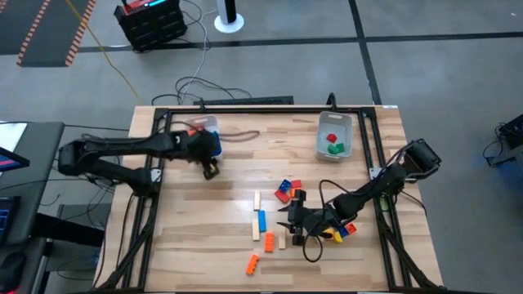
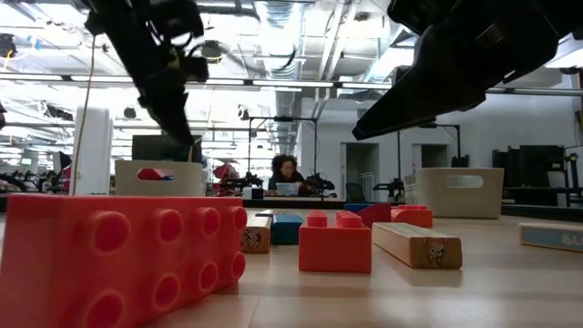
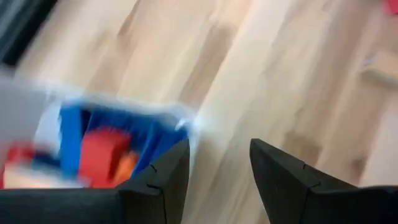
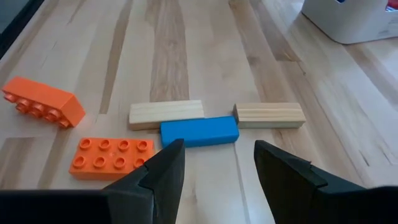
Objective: Sort blocks by size
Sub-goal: Put the large orange game piece into the white bin, then adjust the white bin, then put the small blue game piece into the gray bin
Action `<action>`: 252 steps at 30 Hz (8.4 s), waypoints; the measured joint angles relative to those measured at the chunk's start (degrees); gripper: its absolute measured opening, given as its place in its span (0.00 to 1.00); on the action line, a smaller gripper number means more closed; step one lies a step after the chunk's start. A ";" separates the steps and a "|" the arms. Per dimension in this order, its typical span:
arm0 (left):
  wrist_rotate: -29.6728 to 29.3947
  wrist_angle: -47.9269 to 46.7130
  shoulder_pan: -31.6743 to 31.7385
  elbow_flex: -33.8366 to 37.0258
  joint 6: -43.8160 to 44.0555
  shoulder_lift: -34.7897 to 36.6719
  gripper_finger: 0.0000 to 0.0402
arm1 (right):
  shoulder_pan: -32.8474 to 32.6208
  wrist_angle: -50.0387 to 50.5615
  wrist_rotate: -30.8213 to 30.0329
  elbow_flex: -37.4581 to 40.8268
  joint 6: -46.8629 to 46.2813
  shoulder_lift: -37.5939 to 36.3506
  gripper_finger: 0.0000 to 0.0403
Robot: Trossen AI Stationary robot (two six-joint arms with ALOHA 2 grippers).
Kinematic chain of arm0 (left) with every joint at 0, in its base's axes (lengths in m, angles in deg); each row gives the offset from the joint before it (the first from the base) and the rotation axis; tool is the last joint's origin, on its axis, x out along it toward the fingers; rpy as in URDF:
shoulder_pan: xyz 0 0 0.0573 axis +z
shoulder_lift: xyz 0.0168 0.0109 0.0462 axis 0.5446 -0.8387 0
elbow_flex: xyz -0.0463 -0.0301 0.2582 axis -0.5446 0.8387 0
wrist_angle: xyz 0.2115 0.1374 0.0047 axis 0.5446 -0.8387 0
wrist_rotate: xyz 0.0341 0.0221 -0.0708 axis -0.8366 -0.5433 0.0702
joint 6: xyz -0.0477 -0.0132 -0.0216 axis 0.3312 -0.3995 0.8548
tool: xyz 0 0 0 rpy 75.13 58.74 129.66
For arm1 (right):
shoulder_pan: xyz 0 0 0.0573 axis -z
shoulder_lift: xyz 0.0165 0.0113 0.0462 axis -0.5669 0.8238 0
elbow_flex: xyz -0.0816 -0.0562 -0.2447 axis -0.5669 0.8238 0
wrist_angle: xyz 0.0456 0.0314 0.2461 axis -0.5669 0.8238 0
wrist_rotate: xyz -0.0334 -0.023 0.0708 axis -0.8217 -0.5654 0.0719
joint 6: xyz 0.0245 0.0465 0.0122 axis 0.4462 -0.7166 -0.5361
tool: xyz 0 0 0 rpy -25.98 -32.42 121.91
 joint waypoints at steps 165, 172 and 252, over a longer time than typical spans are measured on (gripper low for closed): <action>-25.47 30.44 -24.91 4.23 1.96 -3.54 0.21 | 8.76 10.43 -3.50 1.62 4.95 -13.17 0.64; -36.63 2.36 -10.49 4.24 14.06 4.98 0.21 | 7.19 7.94 -4.59 2.07 4.96 -12.55 0.63; -11.50 -4.16 -22.54 -10.66 14.49 -8.71 0.56 | 7.71 10.65 -1.88 2.10 -2.23 -9.70 0.63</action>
